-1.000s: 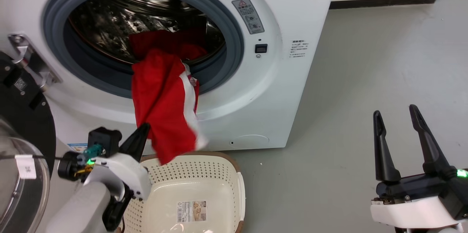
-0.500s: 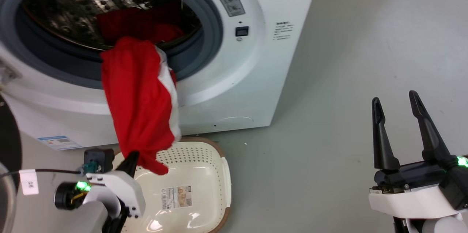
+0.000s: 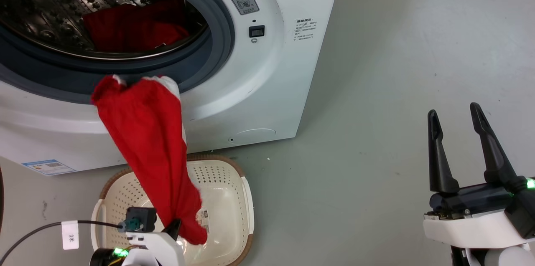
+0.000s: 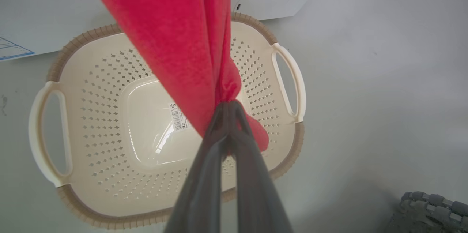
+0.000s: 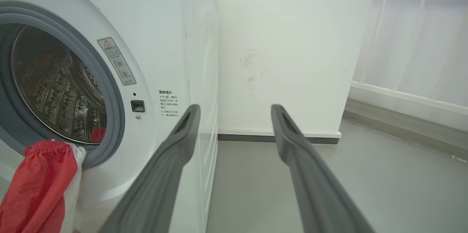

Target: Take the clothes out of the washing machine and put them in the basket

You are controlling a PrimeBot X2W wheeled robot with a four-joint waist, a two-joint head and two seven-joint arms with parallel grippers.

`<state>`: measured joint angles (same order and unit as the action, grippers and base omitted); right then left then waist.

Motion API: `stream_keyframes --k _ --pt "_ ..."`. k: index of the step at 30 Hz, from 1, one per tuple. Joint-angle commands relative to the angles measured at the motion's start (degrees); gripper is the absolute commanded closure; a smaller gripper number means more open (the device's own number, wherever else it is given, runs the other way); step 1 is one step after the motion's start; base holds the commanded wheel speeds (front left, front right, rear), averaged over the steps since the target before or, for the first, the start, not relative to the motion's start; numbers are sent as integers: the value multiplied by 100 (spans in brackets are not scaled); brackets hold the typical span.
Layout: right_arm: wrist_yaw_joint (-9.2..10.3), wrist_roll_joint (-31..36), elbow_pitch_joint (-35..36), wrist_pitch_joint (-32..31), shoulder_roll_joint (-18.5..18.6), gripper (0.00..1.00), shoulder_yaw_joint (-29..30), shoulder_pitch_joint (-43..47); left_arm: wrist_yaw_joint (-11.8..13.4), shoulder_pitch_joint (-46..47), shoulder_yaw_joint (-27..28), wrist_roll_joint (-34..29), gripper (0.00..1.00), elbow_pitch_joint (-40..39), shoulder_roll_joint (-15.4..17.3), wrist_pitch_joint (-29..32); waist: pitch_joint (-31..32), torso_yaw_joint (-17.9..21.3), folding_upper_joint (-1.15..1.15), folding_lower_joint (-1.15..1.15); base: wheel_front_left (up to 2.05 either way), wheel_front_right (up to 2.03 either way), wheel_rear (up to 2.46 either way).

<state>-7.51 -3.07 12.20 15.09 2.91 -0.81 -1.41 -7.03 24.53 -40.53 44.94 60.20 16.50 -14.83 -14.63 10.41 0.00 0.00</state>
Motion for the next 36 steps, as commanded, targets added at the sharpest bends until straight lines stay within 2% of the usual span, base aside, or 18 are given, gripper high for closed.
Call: stream_keyframes --k 1,9,21,32,33,34,36 --pt "4 -21 10 12 -5 0 -5 -99 -18 -75 -36 15 100 93 -39 -28 -17 3 0 0 0 0 0" --pt "5 -64 101 12 -5 0 -50 -267 -37 107 -108 222 100 586 -270 25 -360 50 0 0 0 0 0" --pt "4 -134 368 11 -6 0 -173 -917 -41 1025 -88 414 100 1151 -257 309 -1662 181 0 0 0 0 0" --pt "5 -199 516 12 -5 0 -127 -1207 315 1654 -218 243 100 1323 -128 498 -2403 279 0 0 0 0 0" --pt "4 -197 515 12 -5 0 -124 -1218 349 1674 -231 233 90 1329 -127 485 -2418 277 0 0 0 0 0" --pt "5 -200 514 12 -5 0 -119 -1230 411 1712 -249 189 0 1334 -119 412 -2429 276 0 0 0 0 0" --pt "5 -189 484 12 -5 0 -111 -1243 456 1729 -258 191 0 1340 -161 365 -2411 260 0 0 0 0 0"
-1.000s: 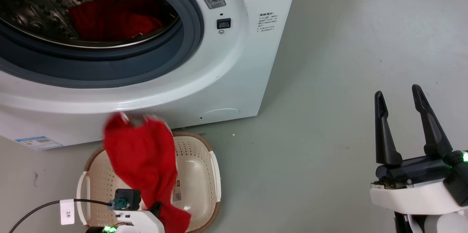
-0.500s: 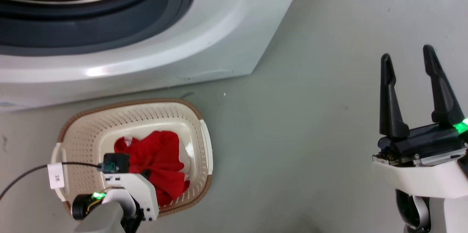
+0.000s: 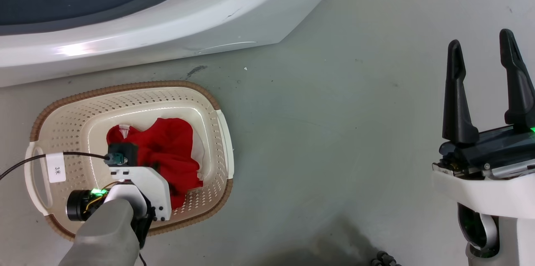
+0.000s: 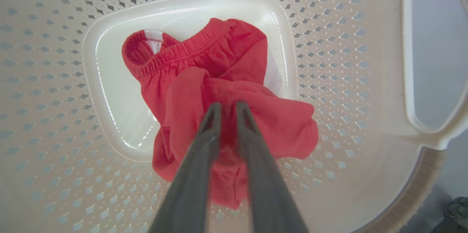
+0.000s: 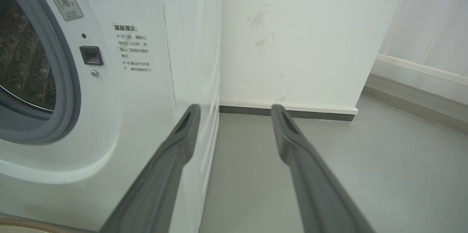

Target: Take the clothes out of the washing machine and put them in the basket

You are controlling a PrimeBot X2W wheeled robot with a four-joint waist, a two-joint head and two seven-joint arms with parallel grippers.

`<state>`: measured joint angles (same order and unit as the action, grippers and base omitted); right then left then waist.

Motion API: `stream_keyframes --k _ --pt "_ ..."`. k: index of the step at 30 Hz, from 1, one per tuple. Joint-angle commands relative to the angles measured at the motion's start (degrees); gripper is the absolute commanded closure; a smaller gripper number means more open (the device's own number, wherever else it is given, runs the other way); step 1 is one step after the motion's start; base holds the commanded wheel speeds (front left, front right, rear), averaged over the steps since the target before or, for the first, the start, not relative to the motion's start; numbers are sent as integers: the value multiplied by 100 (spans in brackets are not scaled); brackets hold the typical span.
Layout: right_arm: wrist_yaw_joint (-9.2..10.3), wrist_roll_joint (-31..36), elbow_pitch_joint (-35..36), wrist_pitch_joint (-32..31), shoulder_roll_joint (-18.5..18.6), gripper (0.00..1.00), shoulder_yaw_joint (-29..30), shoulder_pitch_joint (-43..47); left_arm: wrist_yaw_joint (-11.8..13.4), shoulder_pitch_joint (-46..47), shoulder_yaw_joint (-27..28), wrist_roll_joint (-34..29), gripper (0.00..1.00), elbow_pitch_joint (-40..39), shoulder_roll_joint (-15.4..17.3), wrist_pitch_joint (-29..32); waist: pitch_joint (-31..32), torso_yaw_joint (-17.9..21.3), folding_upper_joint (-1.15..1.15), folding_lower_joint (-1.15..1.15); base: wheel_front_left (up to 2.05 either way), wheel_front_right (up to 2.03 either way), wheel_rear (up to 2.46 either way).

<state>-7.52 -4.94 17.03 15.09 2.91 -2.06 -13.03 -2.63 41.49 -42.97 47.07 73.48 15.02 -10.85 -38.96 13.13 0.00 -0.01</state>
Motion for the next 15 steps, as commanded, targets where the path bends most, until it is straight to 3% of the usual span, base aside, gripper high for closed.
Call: stream_keyframes --k 1,11,15 --pt "6 -3 1 12 -5 0 14 -81 17 33 -14 -22 0 11 -14 -33 21 -11 0 1 0 0 0" --pt "6 77 -213 12 -5 0 30 195 -20 -208 93 -46 0 -148 -138 -428 787 -255 0 1 0 0 0" --pt "6 140 -294 12 -4 0 64 369 227 -502 519 -336 0 -1010 21 -436 1171 -418 0 1 0 0 0"
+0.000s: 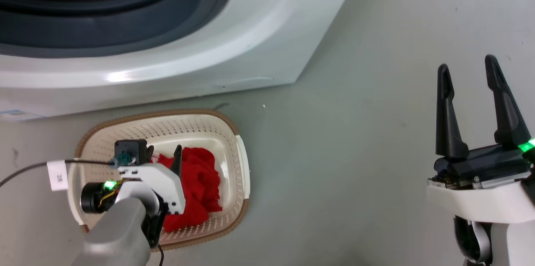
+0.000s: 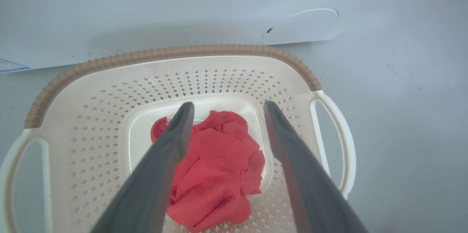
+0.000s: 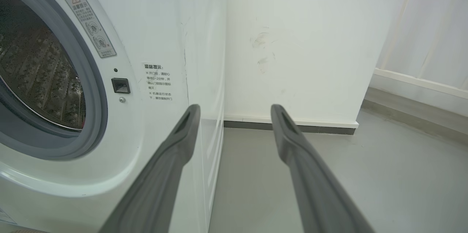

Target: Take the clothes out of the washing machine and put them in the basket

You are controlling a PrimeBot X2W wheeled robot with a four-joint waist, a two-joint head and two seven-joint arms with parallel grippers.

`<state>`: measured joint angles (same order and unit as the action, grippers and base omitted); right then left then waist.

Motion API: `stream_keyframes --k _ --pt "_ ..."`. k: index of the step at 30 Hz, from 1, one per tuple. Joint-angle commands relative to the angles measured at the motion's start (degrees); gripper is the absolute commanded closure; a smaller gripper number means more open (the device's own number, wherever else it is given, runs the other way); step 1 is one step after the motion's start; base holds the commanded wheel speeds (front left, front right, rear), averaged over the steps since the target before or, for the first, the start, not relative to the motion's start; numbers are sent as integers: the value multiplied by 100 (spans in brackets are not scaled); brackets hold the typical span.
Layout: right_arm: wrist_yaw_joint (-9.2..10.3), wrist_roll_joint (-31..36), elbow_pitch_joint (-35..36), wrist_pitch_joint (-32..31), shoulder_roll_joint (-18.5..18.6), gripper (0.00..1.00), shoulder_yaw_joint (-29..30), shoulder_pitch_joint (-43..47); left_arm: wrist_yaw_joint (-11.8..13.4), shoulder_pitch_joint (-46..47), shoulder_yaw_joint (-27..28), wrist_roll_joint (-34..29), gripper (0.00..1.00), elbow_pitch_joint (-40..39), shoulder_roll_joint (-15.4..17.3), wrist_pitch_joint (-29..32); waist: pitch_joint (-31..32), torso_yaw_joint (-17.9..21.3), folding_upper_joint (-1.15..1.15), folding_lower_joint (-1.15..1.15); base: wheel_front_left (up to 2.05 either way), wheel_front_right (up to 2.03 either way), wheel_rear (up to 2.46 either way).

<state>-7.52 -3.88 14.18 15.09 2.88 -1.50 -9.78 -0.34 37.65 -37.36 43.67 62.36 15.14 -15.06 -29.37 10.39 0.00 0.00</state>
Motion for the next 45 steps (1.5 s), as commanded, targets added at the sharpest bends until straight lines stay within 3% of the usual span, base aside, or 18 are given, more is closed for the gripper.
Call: stream_keyframes --k 1,7,11,20,27,34,45 --pt "6 50 -37 12 -2 0 18 86 54 -253 103 -108 0 -138 26 -13 311 -181 0 0 0 0 0" --pt "6 110 -133 12 -2 0 58 391 319 -1063 1136 -906 0 -1410 -12 -14 874 -385 0 0 0 0 0" --pt "6 162 -203 12 -2 0 75 594 354 -1627 1811 -1524 0 -2180 -183 -16 1211 -530 0 0 0 0 0" --pt "6 171 -283 12 -2 0 80 889 200 -2444 3077 -2709 0 -3677 -599 -16 1746 -688 0 0 0 0 0" --pt "6 128 -246 12 -2 0 11 849 -16 -2240 3721 -3269 0 -4421 -775 -17 1754 -570 0 0 0 0 0" --pt "6 41 -174 12 -2 0 -96 603 -178 -1353 4131 -3531 0 -4080 -712 -17 1340 -250 0 0 0 0 0" --pt "5 -296 101 12 -5 0 -365 -204 -488 1416 3895 -4021 0 -1997 265 125 0 454 0 0 0 0 0"
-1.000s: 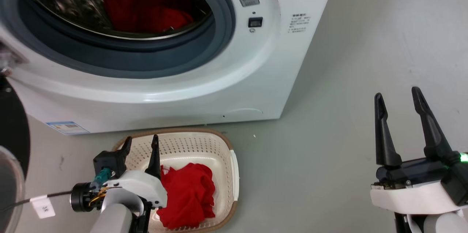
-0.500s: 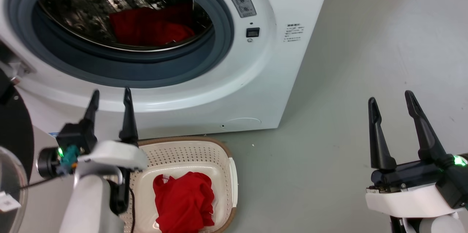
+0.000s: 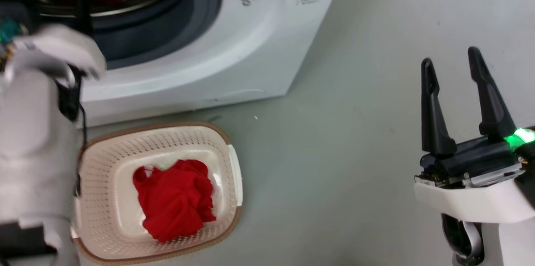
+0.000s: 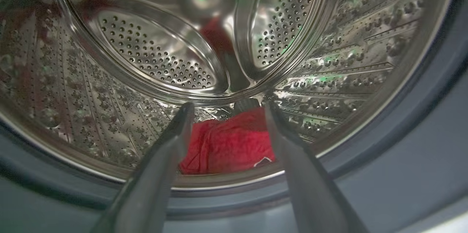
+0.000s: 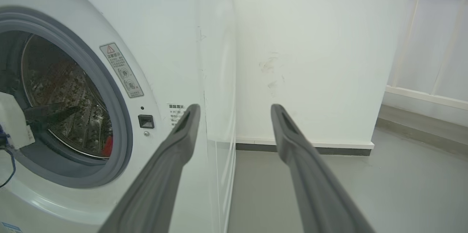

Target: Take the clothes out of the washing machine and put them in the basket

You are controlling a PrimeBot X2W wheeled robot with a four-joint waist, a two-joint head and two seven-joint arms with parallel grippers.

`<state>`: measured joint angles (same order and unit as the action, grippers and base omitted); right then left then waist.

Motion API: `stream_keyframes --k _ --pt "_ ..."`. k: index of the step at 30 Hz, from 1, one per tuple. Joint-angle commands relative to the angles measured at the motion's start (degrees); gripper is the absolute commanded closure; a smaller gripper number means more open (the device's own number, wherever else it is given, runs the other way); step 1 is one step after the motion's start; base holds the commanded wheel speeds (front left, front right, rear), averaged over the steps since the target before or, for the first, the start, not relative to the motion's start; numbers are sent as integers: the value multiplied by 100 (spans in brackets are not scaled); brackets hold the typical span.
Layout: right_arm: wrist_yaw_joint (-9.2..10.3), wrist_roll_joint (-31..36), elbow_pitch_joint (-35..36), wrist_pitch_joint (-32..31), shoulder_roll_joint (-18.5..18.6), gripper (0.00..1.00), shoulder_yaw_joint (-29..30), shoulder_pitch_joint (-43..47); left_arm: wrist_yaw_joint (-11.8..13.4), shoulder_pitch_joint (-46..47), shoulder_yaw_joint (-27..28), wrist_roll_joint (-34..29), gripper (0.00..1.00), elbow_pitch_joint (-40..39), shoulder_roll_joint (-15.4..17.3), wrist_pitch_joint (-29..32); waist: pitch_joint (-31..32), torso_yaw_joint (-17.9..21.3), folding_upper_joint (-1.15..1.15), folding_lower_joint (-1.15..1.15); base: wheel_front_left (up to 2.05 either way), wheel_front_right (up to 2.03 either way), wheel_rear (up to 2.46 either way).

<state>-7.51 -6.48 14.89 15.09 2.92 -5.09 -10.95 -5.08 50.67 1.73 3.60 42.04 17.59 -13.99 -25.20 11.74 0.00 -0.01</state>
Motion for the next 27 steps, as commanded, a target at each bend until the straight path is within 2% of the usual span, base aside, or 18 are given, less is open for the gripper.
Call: stream_keyframes --k 1,4,11,16,17,18,19,27 --pt "4 -69 55 12 -9 0 -17 -151 -44 355 -59 -40 0 237 94 90 -511 369 0 1 0 0 0" --pt "4 -198 165 12 -10 0 -90 -295 -110 1152 -197 -111 0 685 349 391 -857 524 0 1 0 0 0" --pt "4 -459 360 12 -10 0 -191 -490 -198 2658 -510 -197 0 1410 713 1251 -1519 795 0 1 0 0 0" --pt "4 -599 465 12 -9 0 -100 -599 -224 3584 -751 -130 0 1888 852 2146 -1925 843 0 1 0 0 0" --pt "4 -599 465 12 -9 0 -100 -599 -224 3584 -751 -130 0 1888 852 2146 -1925 843 0 1 0 0 0" --pt "4 -648 494 12 -10 0 -90 -630 -230 3905 -892 -54 0 2038 848 2501 -2067 878 0 1 0 0 0" --pt "4 -648 494 12 -10 0 -90 -630 -230 3905 -892 -54 0 2038 848 2501 -2067 878 0 1 0 0 0" --pt "5 -779 652 12 -8 0 16 -773 -234 4785 -1429 402 0 2501 987 4012 -2539 942 0 1 0 0 0"
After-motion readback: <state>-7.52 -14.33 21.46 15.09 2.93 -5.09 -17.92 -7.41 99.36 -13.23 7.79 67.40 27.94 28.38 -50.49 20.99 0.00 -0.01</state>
